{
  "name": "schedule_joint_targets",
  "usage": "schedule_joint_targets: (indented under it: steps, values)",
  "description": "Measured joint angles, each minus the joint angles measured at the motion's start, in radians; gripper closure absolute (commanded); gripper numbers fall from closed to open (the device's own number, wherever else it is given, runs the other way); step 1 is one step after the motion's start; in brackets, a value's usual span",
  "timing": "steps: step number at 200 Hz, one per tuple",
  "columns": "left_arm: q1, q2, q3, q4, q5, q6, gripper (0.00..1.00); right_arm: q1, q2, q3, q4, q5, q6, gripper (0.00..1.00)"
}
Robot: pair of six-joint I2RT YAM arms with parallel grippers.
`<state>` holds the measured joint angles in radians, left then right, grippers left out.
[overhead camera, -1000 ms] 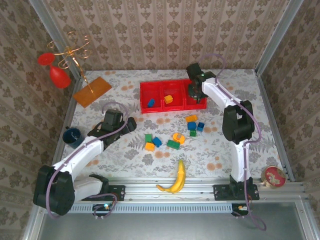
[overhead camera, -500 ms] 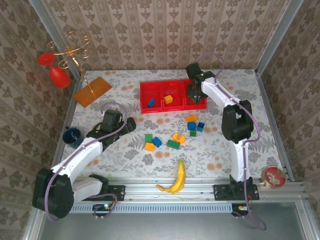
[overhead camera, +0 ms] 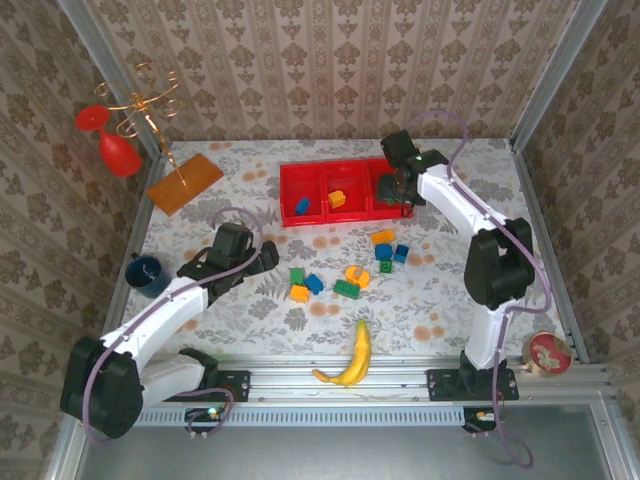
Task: Sort the legos into containers by color
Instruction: Place the lego in the container, then pick up the lego from the center of the table.
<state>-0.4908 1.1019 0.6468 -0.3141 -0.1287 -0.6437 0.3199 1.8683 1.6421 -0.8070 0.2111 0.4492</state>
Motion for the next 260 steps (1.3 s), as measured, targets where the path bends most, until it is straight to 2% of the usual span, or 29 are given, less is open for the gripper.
schedule_joint_targets:
  steps: [37,79,135,205,260]
  values:
    - [-0.042,0.003,0.021,-0.017,-0.007,0.033,0.0,0.0,-0.147,-0.179,0.024,-0.012,0.037,0.15]
    - [-0.103,0.039,0.082,-0.037,-0.01,0.085,0.0,0.005,-0.292,-0.353,0.045,-0.026,0.083,0.0]
    - [-0.182,0.127,0.161,-0.084,-0.008,0.156,0.0,0.005,-0.431,-0.485,0.045,-0.027,0.146,0.0]
    - [-0.261,0.242,0.278,-0.197,0.025,0.247,0.0,0.005,-0.435,-0.523,0.003,0.001,0.19,0.0]
    - [-0.315,0.343,0.358,-0.274,0.041,0.318,0.1,0.005,-0.407,-0.523,0.002,0.003,0.207,0.0]
